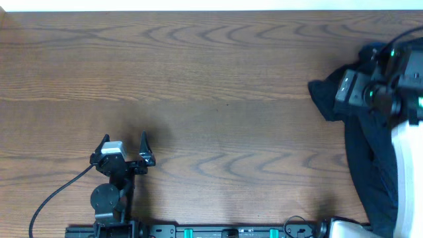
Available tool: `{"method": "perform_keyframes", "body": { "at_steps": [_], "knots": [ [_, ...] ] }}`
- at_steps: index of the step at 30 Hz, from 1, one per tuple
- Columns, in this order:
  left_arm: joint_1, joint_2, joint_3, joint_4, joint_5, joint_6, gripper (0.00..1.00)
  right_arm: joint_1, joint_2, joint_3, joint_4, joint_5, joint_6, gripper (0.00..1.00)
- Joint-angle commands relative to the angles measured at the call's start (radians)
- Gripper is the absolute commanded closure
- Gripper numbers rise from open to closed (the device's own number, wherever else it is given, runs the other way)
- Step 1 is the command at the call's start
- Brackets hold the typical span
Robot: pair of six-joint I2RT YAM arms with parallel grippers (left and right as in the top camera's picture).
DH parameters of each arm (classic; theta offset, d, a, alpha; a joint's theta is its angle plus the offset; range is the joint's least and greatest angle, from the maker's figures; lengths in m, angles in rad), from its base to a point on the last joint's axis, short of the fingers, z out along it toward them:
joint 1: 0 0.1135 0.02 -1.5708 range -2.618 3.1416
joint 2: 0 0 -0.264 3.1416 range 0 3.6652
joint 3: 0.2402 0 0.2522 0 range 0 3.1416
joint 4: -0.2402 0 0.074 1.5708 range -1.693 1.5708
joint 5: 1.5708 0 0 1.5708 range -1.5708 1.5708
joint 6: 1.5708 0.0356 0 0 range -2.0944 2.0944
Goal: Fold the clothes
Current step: 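Reach the right gripper into the black T-shirt pile and grasp fabric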
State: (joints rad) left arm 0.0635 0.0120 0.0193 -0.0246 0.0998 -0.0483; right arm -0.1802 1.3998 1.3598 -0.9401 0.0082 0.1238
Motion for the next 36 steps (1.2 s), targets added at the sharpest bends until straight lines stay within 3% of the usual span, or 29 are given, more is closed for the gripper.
{"method": "perform_keyframes", "body": {
  "at_steps": [1, 5, 11, 16, 27, 36],
  "knots": [
    [-0.004, -0.006, -0.015, -0.034, 0.012, 0.010, 0.02, -0.058, 0.090, 0.019, 0.006, 0.014, -0.054, 0.19],
    [-0.004, -0.006, -0.015, -0.034, 0.012, 0.010, 0.02, -0.126, 0.201, 0.019, 0.010, -0.110, -0.113, 0.44],
    [-0.004, -0.006, -0.015, -0.034, 0.012, 0.010, 0.02, -0.216, 0.359, 0.019, 0.055, -0.245, -0.185, 0.53],
    [-0.004, -0.006, -0.015, -0.034, 0.012, 0.010, 0.02, -0.255, 0.467, 0.019, 0.114, -0.343, -0.195, 0.50],
    [-0.004, -0.006, -0.015, -0.034, 0.012, 0.010, 0.02, -0.253, 0.604, 0.018, 0.184, -0.362, -0.200, 0.50],
    [-0.004, -0.006, -0.015, -0.035, 0.012, 0.010, 0.02, -0.249, 0.635, 0.018, 0.235, -0.386, -0.200, 0.56]
  ]
}}
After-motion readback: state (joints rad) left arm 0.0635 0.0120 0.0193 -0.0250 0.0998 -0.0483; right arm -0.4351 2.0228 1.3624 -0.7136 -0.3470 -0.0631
